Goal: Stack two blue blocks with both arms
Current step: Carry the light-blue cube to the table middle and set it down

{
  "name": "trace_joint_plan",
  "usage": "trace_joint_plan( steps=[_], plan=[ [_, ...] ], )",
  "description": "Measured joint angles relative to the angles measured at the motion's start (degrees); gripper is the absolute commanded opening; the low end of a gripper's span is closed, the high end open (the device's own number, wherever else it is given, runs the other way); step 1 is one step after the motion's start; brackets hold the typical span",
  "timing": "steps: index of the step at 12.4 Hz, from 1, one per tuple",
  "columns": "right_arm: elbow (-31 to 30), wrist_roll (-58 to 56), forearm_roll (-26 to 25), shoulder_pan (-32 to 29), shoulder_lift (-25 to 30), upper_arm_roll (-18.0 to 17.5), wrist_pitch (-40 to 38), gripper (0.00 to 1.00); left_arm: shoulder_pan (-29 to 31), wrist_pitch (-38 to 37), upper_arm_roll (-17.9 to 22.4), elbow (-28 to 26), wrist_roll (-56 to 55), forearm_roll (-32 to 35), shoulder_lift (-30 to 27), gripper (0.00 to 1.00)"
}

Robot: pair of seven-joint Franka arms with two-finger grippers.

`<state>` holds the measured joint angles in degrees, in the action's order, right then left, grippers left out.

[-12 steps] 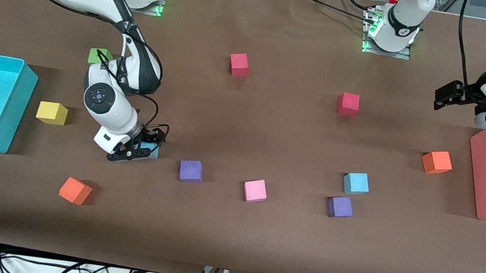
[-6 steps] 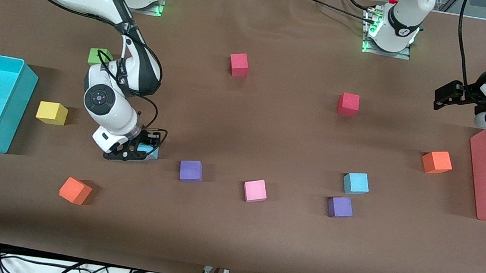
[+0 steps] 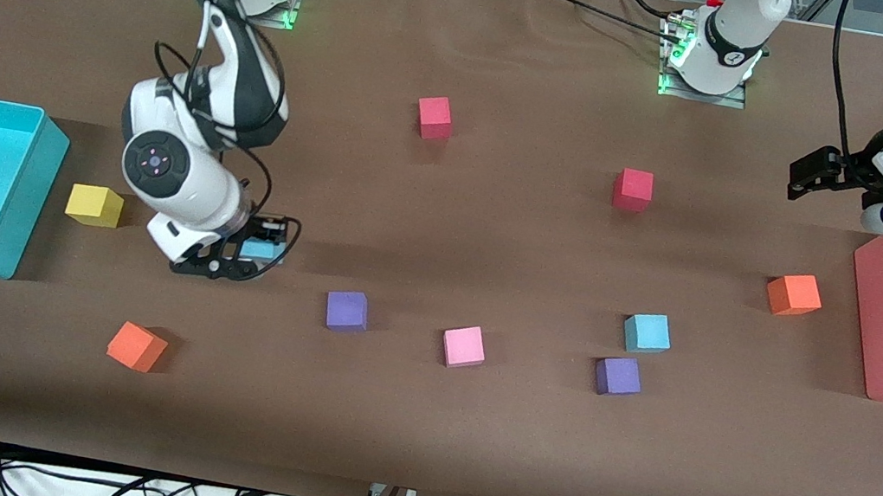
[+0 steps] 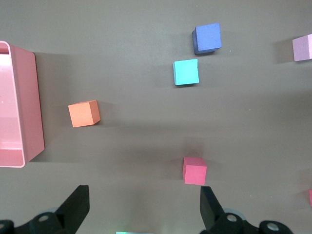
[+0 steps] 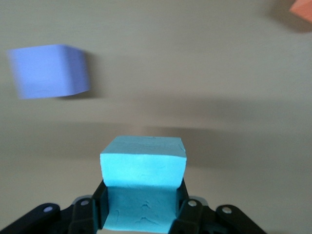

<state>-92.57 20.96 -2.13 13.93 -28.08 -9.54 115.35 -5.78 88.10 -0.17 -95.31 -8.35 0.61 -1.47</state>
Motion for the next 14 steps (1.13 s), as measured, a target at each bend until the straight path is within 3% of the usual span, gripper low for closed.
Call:
trace_joint_plan(
  steps=[3,6,8,12,13,14],
  plan=[
    [2.78,10.76,0.24,8.87,-0.92,-0.9,-0.21,0.27,0.0,0.12,0.03,0.0,0.0,0.0,0.03,1.0],
    [11.84,19.35,0.17,17.8,-8.66,-0.7,0.46,0.28,0.0,0.65,0.09,0.0,0.0,0.0,0.28,1.0],
    [17.18,21.61,-0.09,20.23,-14.09,-0.6,1.46,0.28,0.01,1.1,0.16,-0.01,0.0,0.0,0.69,1.0],
    [19.04,21.7,-0.25,22.51,-20.05,-0.51,3.4,0.28,0.03,1.9,0.24,-0.07,0.0,0.0,1.51,1.0],
    [19.06,21.76,-0.25,23.04,-20.92,-0.49,3.55,0.29,0.03,1.92,0.25,-0.07,0.0,0.0,1.63,1.0],
    [19.06,21.78,-0.25,23.35,-21.37,-0.49,3.56,0.48,0.04,1.98,0.25,-0.08,0.0,0.0,1.81,1.0]
  ],
)
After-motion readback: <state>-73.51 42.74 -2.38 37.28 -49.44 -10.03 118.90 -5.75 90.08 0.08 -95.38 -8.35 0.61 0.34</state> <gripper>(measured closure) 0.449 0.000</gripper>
